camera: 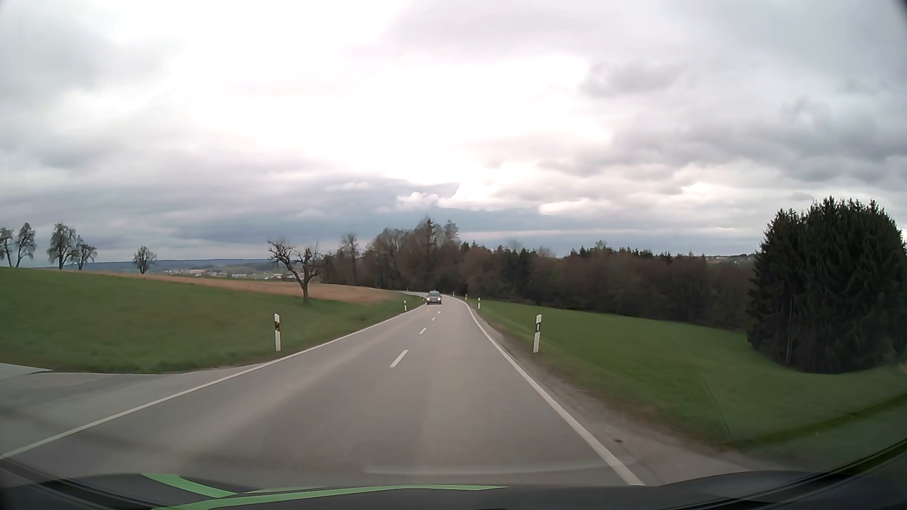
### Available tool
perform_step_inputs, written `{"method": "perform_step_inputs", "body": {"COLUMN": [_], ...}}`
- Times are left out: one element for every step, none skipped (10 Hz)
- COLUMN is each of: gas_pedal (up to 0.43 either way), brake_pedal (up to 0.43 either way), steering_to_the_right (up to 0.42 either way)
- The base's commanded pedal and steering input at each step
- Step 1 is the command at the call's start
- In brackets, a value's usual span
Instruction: Follow the waypoints while adhering to traffic rules and regulations
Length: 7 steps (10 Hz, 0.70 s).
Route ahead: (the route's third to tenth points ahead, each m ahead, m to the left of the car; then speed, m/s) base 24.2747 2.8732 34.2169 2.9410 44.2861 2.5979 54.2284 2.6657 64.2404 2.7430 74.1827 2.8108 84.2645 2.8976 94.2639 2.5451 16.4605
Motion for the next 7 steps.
{"method": "perform_step_inputs", "body": {"gas_pedal": [0.000, 0.000, 0.000, 0.000, 0.000, 0.000, 0.000], "brake_pedal": [0.000, 0.000, 0.000, 0.000, 0.000, 0.000, 0.000], "steering_to_the_right": [0.004, 0.005, 0.006, 0.008, 0.008, 0.008, 0.008]}}
